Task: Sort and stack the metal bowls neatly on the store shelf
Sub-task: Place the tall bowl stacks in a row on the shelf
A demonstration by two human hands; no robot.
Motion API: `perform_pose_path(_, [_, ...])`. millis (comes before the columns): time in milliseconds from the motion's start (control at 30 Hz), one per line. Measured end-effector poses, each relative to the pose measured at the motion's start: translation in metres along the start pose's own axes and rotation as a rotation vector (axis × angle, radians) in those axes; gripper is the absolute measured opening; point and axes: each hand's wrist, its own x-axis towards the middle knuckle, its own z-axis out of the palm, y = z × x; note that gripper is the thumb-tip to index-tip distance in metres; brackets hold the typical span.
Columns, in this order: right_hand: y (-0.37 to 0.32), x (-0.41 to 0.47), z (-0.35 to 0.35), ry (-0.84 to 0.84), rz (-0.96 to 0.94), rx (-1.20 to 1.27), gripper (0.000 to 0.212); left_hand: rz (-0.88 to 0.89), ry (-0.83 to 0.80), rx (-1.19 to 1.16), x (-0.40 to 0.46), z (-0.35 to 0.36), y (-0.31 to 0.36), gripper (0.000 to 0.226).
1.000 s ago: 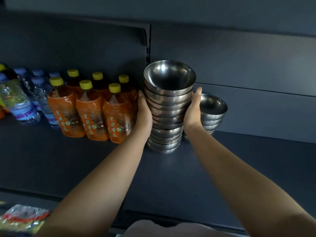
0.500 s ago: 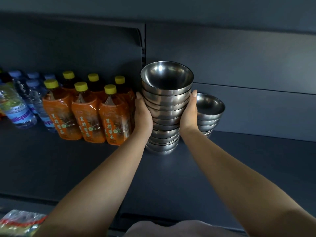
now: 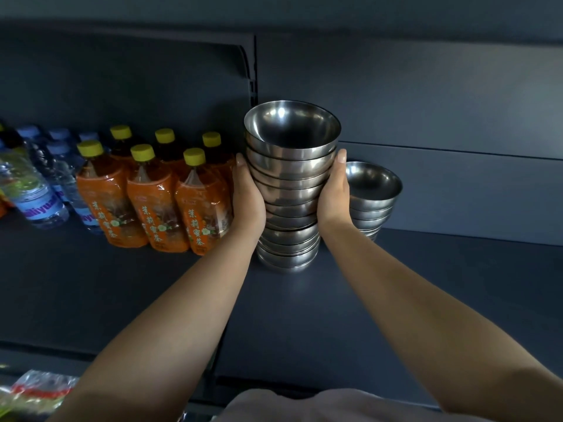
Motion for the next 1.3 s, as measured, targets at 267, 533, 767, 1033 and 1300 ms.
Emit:
perform_pose_path(267, [-0.022, 0.000, 0.003, -0.021, -0.017, -0.097, 0.105, -0.066, -0.006, -0.016, 0.005, 0.004, 0.003, 0.043])
perform_pose_path(533, [-0.024, 0.000, 0.002, -0.052, 0.018, -0.152, 0.078, -0.130, 0.005, 0.032, 0.001, 0.001, 0.002, 0.055])
perform_pose_path(767, [-0.008, -0.003, -0.001, -0.013, 0.016, -0.102, 0.087, -0.065, -0.004, 0.012, -0.002, -0.002, 0.000, 0.049])
perform_pose_path(1033, [-0.010, -0.006, -0.001, -0.018, 0.022, -0.065, 0.086, -0.085, -0.016, 0.031, 0.001, -0.002, 0.001, 0.054])
perform_pose_path(1300, [-0.026, -0.004, 0.002, -0.038, 0.048, -0.154, 0.064, -0.175, 0.003, 0.021, -0.005, 0.000, 0.008, 0.053])
